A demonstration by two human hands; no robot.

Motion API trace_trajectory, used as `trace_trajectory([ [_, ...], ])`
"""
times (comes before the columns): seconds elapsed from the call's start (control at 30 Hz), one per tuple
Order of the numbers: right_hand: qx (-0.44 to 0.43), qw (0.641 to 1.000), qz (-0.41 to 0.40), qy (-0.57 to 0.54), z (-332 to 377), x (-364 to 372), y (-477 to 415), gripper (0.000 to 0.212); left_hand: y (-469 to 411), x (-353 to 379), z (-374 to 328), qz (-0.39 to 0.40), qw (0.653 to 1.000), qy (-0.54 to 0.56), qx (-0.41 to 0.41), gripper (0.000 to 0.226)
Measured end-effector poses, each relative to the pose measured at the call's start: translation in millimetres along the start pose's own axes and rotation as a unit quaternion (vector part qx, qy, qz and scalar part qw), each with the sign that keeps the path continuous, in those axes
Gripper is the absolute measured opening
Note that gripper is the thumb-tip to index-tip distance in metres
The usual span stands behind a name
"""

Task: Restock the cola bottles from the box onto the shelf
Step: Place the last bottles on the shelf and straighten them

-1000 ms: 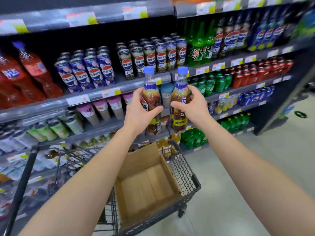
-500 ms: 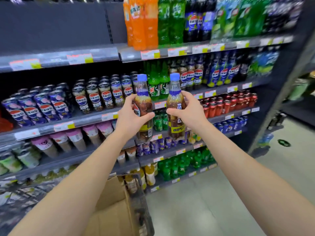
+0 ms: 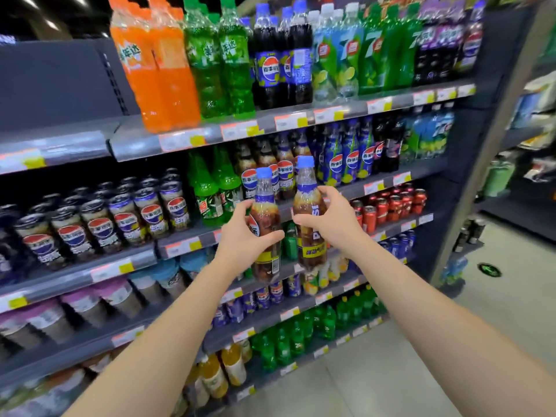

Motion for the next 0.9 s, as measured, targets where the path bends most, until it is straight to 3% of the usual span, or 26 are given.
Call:
trace_trajectory([
  [0.1,0.007,1.0,-0.01,0.012,-26.6,-13.0,-38.6,0.077,-44.4,30.1,-8.6,-0.001,1.0,0.005,0.004,0.098],
  [0.47,0.03,0.999,-0.024,0.008,-96.9,-34.0,-163.4,0.092,-142.4,92.3,-31.0,0.005,1.0,-0.003,-0.004,0.102],
  [0.9,-0.033,0.999,-0.031,0.016,-129.5,-37.3,-257.9,0.086,-187.6,119.8,-31.0,-0.083,0.994,-0.012,-0.07,0.1],
])
Point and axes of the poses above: each hand's wrist, its own y-axis away from the middle knuckle, its own x-axis out of the palm, z = x × y, the point moved 8 cm from there along -y, towards the middle knuckle, and after that the axes turned 11 degrees about -x, right-handed, at the moved point
